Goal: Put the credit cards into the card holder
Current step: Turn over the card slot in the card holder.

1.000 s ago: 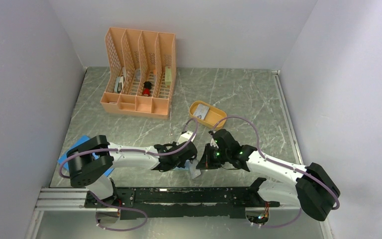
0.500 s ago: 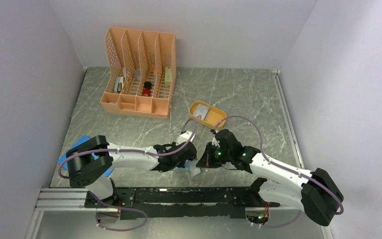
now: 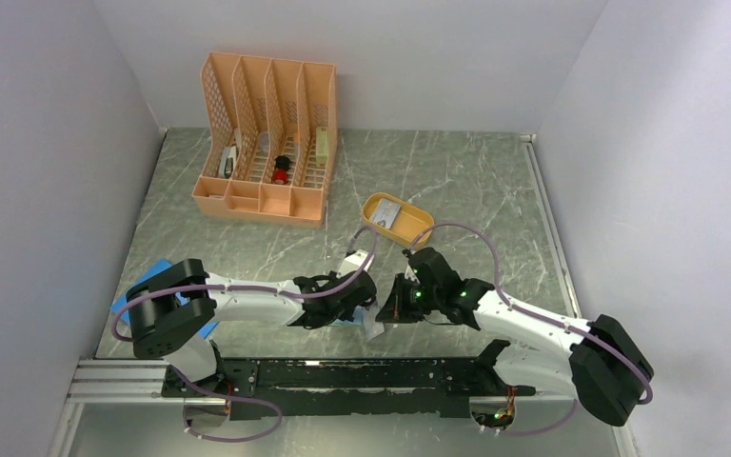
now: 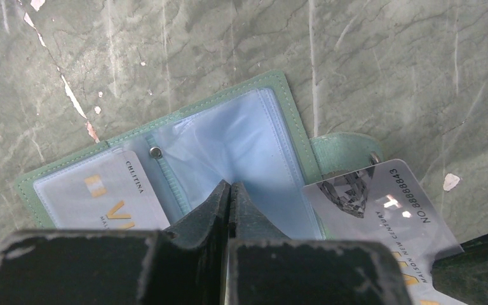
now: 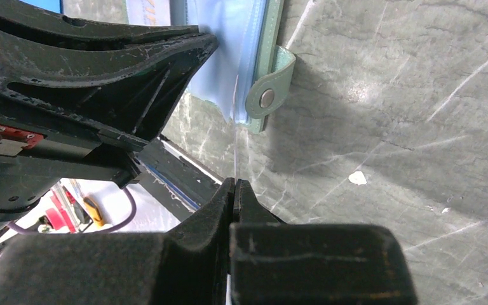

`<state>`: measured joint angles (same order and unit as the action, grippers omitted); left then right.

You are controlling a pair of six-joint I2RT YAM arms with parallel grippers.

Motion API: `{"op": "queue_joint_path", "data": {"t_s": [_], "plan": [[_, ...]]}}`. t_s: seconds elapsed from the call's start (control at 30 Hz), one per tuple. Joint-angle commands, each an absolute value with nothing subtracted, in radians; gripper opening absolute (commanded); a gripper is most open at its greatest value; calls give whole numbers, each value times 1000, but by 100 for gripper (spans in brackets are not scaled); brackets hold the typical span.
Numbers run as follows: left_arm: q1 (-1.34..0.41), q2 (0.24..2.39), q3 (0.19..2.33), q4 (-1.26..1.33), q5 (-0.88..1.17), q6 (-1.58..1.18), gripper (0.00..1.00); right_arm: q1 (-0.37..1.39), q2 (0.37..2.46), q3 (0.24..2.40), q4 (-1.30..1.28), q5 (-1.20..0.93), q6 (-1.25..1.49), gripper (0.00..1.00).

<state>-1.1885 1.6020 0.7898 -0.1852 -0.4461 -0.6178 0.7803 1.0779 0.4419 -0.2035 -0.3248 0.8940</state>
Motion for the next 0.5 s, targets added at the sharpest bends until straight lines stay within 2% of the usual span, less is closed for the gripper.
{"op": "queue_joint_path", "data": {"t_s": [0.0,0.47], "plan": [[-1192,1620,748,-261,-440,-627,5,784,1089,432,-205,-321,897,0],[-1192,1615,747,-256,-434,-630,5,786,1125,436,-162,-361,885,0]]}}
